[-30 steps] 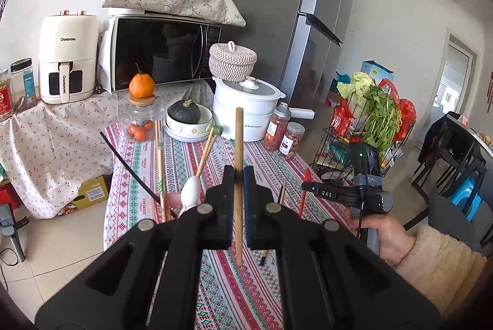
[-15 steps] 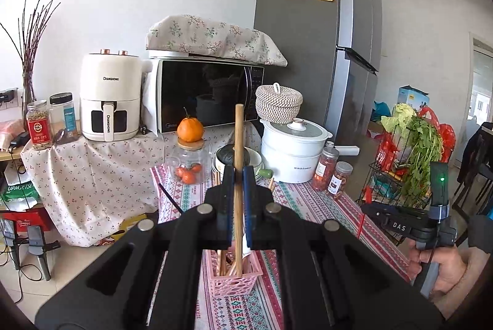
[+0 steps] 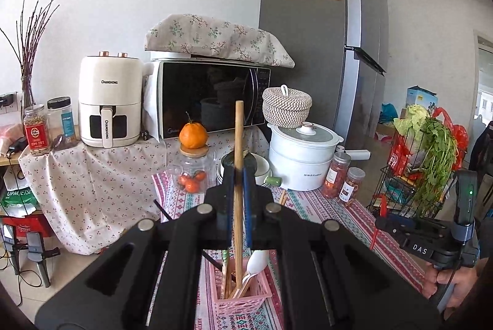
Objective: Organize utensils
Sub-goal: 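Lower the chopstick into the pink basket with the left while the right releases the red spoon there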
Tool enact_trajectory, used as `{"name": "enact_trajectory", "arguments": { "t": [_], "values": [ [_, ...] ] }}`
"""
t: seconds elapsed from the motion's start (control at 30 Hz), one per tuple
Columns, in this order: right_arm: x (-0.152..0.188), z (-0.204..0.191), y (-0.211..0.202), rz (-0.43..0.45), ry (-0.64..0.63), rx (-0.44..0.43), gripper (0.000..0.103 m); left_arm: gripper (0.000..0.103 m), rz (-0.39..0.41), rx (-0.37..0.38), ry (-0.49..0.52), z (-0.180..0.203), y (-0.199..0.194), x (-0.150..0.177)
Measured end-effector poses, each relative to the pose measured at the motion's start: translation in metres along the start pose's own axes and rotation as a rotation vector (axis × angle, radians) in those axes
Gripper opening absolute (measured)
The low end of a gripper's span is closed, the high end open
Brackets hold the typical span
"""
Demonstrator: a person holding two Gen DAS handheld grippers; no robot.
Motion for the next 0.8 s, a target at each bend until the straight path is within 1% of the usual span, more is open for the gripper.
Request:
{"name": "enact_trajectory", "arguments": {
  "t": [0.17,0.27,0.33,0.4,0.43,0.5,0.53,0.6,0.67,0.8],
  "values": [
    [-0.001,-0.003,-0.003,0.015,-0.001,-0.009,0.023,0.006,-0.117,0.001,-0.008,-0.001,0.024,0.015],
    [-0.001,-0.006,-0.004,0.024,0.000,-0.021,0.023,0.007,-0.161,0.015,-0.033,-0.004,0.037,0.026],
    [-0.002,-0.011,-0.006,0.035,-0.004,-0.034,0.023,0.018,-0.185,0.029,-0.048,-0.005,0.043,0.031],
    [-0.003,-0.018,-0.009,0.051,-0.008,-0.051,0.023,0.047,-0.193,0.038,-0.070,-0.006,0.043,0.033],
    [-0.004,-0.022,-0.011,0.060,-0.009,-0.062,0.023,0.053,-0.188,0.039,-0.078,-0.006,0.041,0.033],
    [-0.005,-0.031,-0.013,0.082,-0.011,-0.080,0.023,0.068,-0.182,0.039,-0.086,-0.008,0.035,0.031],
    [-0.005,-0.036,-0.014,0.091,-0.012,-0.087,0.023,0.071,-0.188,0.043,-0.087,-0.009,0.034,0.031],
    [-0.007,-0.047,-0.013,0.112,-0.013,-0.100,0.023,0.080,-0.206,0.042,-0.092,-0.011,0.029,0.034],
    [-0.010,-0.060,-0.011,0.133,-0.017,-0.112,0.023,0.083,-0.231,0.037,-0.096,-0.014,0.026,0.040],
    [-0.013,-0.089,-0.005,0.178,-0.033,-0.137,0.023,0.084,-0.298,0.034,-0.093,-0.022,0.019,0.060]
  ]
}}
Point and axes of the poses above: each gripper's, at about its wrist camera, not at the fingertips, and y roughly the way its jaws point, z to its right, x to its underside, the point moved 4 cm from there along y, roughly the way its jaws point, and after that the axes turned 11 degrees about y, right-handed, at the moved point
